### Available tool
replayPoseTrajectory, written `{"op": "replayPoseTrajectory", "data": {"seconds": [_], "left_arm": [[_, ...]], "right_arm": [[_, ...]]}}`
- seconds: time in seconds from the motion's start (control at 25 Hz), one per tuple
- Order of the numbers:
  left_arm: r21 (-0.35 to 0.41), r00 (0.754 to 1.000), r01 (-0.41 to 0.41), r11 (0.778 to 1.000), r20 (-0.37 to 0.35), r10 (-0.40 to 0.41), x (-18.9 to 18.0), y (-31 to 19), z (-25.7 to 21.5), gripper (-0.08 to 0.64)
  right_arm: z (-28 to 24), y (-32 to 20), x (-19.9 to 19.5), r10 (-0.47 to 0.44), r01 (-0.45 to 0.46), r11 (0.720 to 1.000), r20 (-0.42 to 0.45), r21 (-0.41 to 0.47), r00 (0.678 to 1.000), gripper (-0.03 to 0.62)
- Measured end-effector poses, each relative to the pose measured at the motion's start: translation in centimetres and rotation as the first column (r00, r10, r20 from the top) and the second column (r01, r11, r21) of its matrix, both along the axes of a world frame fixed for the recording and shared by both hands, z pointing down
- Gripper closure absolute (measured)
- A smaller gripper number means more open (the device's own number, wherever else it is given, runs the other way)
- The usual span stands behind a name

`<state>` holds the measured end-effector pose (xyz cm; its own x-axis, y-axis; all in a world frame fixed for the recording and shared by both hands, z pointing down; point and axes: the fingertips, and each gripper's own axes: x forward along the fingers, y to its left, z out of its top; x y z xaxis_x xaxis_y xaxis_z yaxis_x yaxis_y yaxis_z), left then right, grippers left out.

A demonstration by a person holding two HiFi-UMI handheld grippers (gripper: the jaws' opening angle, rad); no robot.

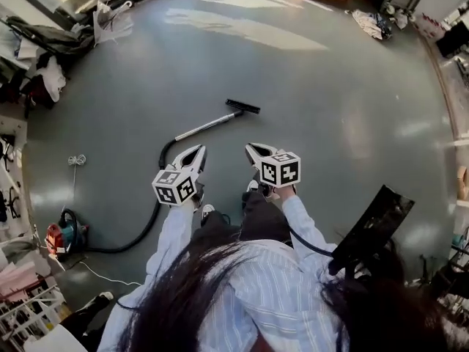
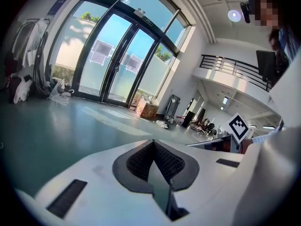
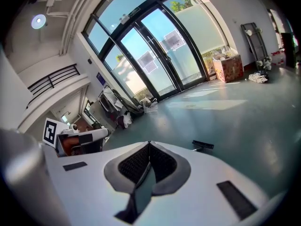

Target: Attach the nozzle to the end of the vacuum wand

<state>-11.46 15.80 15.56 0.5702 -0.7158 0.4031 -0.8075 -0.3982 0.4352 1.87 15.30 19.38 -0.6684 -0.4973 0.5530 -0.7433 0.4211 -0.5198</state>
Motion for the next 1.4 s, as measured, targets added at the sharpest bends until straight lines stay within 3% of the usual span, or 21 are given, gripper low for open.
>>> {"op": "replayPoseTrajectory", "data": {"seconds": [0.28, 0.48, 0.6, 0.8, 1.08, 1.4], "left_arm": [[0.036, 0.994, -0.101, 0.994, -0.033, 0.102, -3.7, 6.0, 0.3, 0.555], [0.045, 0.979, -0.193, 0.98, -0.063, 0.195, -8.3, 11.3, 0.2, 0.556], [0.037, 0.969, -0.226, 0.973, -0.095, 0.229, -11.5, 14.0, 1.1, 0.555], [-0.003, 0.959, -0.25, 0.968, -0.138, 0.247, -15.7, 18.4, 3.1, 0.555], [0.004, 0.939, -0.289, 0.957, -0.194, 0.284, -13.0, 21.2, -0.2, 0.555], [0.004, 0.934, -0.31, 0.951, -0.187, 0.305, -7.5, 27.8, -0.6, 0.555]], "right_arm": [[-0.6, 4.0, -5.8, 0.028, -0.026, 0.998, -0.039, 0.048, 0.999, 0.588], [-1.7, 8.1, -10.7, 0.127, -0.127, 0.99, 0.0, 0.063, 0.992, 0.588], [-0.9, 11.5, -13.7, 0.169, -0.169, 0.984, 0.019, 0.049, 0.986, 0.588], [0.5, 17.8, -17.5, 0.165, -0.164, 0.986, -0.032, 0.031, 0.986, 0.588], [-2.9, 22.2, -16.3, 0.183, -0.181, 0.983, -0.052, 0.03, 0.982, 0.588], [-2.8, 29.5, -11.8, 0.18, -0.178, 0.983, -0.066, 0.038, 0.981, 0.588]]}}
